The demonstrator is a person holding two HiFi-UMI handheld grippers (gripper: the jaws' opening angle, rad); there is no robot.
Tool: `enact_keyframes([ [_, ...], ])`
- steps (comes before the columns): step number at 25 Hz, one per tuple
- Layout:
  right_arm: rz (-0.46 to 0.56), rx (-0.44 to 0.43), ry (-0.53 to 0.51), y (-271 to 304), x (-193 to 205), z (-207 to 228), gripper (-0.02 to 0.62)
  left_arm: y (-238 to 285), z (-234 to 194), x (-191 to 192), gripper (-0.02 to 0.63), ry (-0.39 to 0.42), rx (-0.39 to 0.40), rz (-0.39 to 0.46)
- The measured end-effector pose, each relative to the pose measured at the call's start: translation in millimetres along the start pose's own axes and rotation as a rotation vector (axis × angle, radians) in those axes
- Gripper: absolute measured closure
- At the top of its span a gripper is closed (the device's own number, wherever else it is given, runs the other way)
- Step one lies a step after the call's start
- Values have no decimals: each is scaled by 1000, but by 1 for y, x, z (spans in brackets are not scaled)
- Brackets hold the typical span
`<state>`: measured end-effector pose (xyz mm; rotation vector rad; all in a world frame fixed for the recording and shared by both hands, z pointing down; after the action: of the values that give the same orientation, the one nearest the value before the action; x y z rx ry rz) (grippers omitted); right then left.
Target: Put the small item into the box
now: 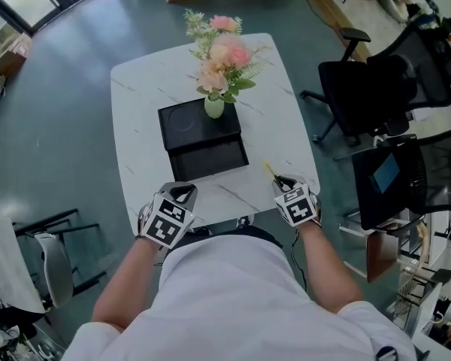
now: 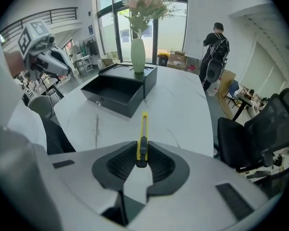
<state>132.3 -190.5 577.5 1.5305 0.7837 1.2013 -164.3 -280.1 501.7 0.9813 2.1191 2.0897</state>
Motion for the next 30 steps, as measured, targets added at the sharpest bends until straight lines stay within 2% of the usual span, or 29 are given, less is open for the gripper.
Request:
enact_keyframes([
  [6,52,-4,-131,-19,-32,-26,515,-14,-13,19,589,-74,-5,34],
  [10,55,-25,-264,-20,-55,-44,515,-20,-19,35,589,-136,-17,47],
  [17,60,-27,-491,-2,-119,-72,516,-28,-24,67,589,-253,-46,82],
  [23,13,-32,-654,25,-153,-92,515,-40,-27,86,589,-340,-78,96],
  [30,-70,30,-910,61,-172,-107,516,-55,-28,104,589,-425,-126,114],
])
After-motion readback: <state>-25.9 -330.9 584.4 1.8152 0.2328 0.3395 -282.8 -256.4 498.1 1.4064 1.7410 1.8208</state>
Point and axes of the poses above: the fingertips, and each gripper's own axes: y forward along the fingers, z to its right, x out of its underside, the point moved 10 cm from there along -y, backward along the fingers, and after that the axes turned 11 degrees about -z, right-handed, at the moved point
